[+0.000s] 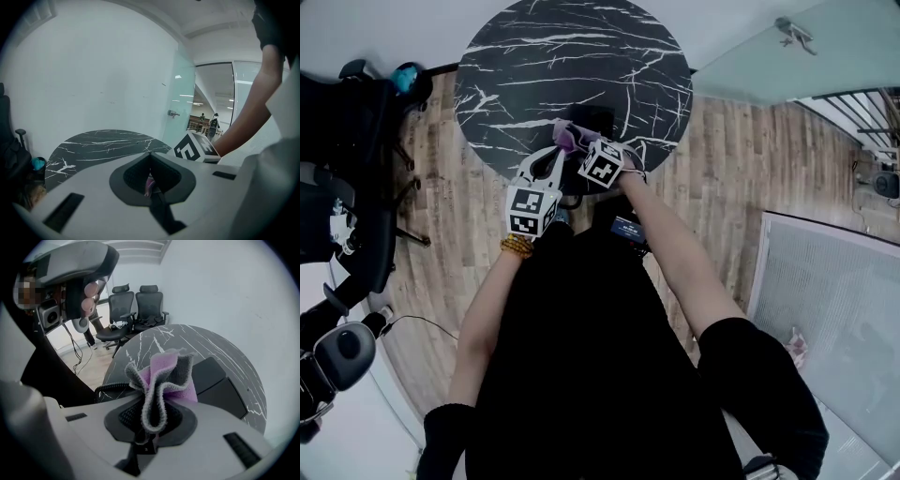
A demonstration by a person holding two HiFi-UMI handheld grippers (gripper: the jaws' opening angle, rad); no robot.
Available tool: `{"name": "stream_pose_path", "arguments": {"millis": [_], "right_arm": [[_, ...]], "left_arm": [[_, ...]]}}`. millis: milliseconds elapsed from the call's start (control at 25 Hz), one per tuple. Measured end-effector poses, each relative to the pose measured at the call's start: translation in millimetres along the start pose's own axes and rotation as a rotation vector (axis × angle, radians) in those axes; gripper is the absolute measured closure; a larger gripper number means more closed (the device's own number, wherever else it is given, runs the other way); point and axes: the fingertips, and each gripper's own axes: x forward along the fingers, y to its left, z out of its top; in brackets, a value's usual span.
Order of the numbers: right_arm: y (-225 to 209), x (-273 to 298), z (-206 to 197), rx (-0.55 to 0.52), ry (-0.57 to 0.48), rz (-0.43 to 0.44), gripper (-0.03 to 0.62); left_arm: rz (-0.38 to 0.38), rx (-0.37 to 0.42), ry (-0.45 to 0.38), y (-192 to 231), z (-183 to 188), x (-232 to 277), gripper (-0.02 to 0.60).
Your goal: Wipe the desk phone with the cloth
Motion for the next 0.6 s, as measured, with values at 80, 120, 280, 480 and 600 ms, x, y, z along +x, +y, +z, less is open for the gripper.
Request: {"name": "stream_pose_path", "arguments": {"millis": [80,120,280,480,600], "right_arm": [[2,1,-1,-0.003,0.000,0.006,0.540],[2,1,-2,-0.004,0.002,0.009,0.540],[10,4,-1,-0.010,-0.005,0.022,0.540],[15,6,-6,-0.017,0.004,0.034,0.540],[22,6,-6,-0.017,0.009,0.047,0.540]], "left_arm": [[0.002,-0.001,-0.002,1,0,1,0.569],[0.002,-0.001,-0.003,0,0,1,0.569],[-0.001,0.001,0.000,-1,-1,-1,0.569],[0.001,-0.001,0.003,0,-4,-1,0.569],[0.001,-0.002,0.008,1,-5,-2,0.569]]}}
